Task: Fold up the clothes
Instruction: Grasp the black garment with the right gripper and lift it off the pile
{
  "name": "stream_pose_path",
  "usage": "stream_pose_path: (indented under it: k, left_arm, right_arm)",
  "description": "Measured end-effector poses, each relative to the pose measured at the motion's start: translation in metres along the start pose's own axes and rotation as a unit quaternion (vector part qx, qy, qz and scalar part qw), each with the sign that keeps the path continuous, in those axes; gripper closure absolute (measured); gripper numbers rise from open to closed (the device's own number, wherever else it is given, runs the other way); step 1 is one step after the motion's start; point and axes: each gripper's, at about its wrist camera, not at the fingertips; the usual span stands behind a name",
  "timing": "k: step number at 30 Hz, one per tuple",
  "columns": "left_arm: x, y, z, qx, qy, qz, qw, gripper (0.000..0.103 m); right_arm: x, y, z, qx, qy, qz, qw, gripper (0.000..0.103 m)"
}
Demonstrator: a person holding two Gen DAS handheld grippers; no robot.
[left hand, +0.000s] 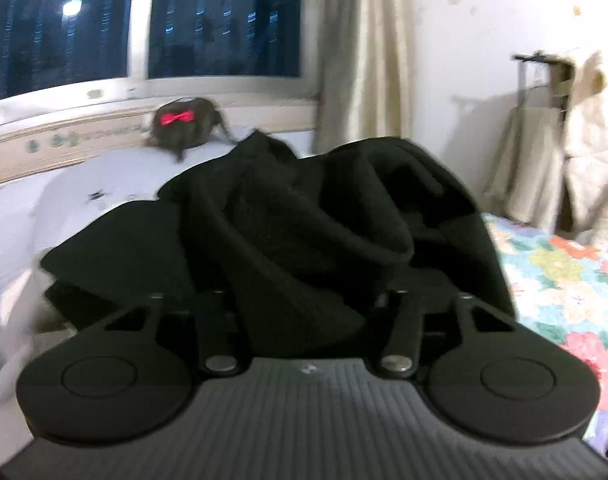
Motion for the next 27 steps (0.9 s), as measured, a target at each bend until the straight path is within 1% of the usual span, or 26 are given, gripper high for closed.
stream_pose_path:
  k: [1, 2, 3, 7, 10, 11, 13, 16, 19, 20, 21, 22, 23, 24, 25, 26, 27]
  left_arm:
    - [0.005, 0.001, -0.002, -0.005, 0.017, -0.017, 0.9997, 0.075]
    - [0.010, 0.001, -0.003, -0.010, 0.033, -0.032, 0.9989, 0.076]
    - [0.014, 0.001, -0.005, -0.015, 0.043, -0.040, 0.9981, 0.077]
    - [0.010, 0.001, -0.010, -0.031, 0.030, -0.043, 0.9981, 0.078]
    - [0.006, 0.001, -0.016, -0.046, 0.014, -0.043, 0.9979, 0.078]
    - [0.006, 0.000, -0.017, -0.049, 0.012, -0.044, 0.9977, 0.078]
    - [0.009, -0.007, -0.017, -0.054, 0.017, -0.051, 0.9971, 0.078]
    - [0.011, -0.010, -0.020, -0.059, 0.014, -0.054, 0.9967, 0.079]
    - [0.010, -0.012, -0.023, -0.064, 0.004, -0.053, 0.9965, 0.079]
    - [0.011, -0.012, -0.023, -0.066, 0.003, -0.054, 0.9964, 0.079]
    - [0.011, -0.012, -0.024, -0.067, 0.003, -0.055, 0.9962, 0.079]
    - [0.011, -0.012, -0.024, -0.069, 0.002, -0.056, 0.9960, 0.079]
    - [0.011, -0.012, -0.025, -0.070, 0.002, -0.058, 0.9958, 0.079]
    - [0.011, -0.010, -0.025, -0.072, 0.003, -0.063, 0.9954, 0.079]
    - [0.012, -0.009, -0.026, -0.074, 0.004, -0.068, 0.9949, 0.079]
    - [0.012, -0.007, -0.025, -0.077, 0.004, -0.073, 0.9944, 0.080]
    - [0.012, -0.006, -0.024, -0.079, 0.003, -0.078, 0.9938, 0.080]
  right_arm:
    - [-0.002, -0.004, -0.002, -0.002, 0.003, -0.006, 1.000, 0.001]
    - [-0.003, -0.010, -0.003, -0.004, 0.009, -0.008, 1.000, 0.001]
    - [-0.004, -0.016, -0.004, -0.006, 0.016, -0.011, 1.000, 0.001]
    - [-0.005, -0.041, -0.004, -0.021, 0.033, -0.021, 0.999, 0.001]
    - [0.006, -0.077, -0.001, -0.031, 0.064, -0.017, 0.997, 0.002]
    - [0.012, -0.091, 0.002, -0.038, 0.078, -0.019, 0.996, 0.002]
    - [0.014, -0.108, 0.008, -0.044, 0.087, -0.016, 0.995, 0.002]
    - [0.012, -0.138, 0.019, -0.040, 0.067, 0.005, 0.997, 0.002]
    - [0.008, -0.154, 0.027, -0.033, 0.010, 0.036, 0.999, 0.002]
    - [0.010, -0.156, 0.030, -0.030, -0.001, 0.038, 0.999, 0.004]
    - [0.012, -0.155, 0.032, -0.028, -0.015, 0.050, 0.998, 0.017]
    - [0.014, -0.153, 0.034, -0.020, -0.026, 0.068, 0.997, 0.040]
    - [0.013, -0.151, 0.036, -0.005, -0.046, 0.089, 0.995, 0.051]
    - [0.009, -0.148, 0.038, 0.012, -0.088, 0.107, 0.990, 0.065]
    - [0.005, -0.142, 0.039, 0.019, -0.132, 0.115, 0.984, 0.074]
    - [0.003, -0.137, 0.039, 0.018, -0.157, 0.115, 0.981, 0.077]
    - [0.000, -0.128, 0.038, 0.016, -0.177, 0.111, 0.978, 0.084]
Point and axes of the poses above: each gripper's, at about its wrist camera, not at the fingertips, and y roughly against the way its jaws point, x to its left, z to its top, and after that the axes turned 10 degrees about -y, right-handed
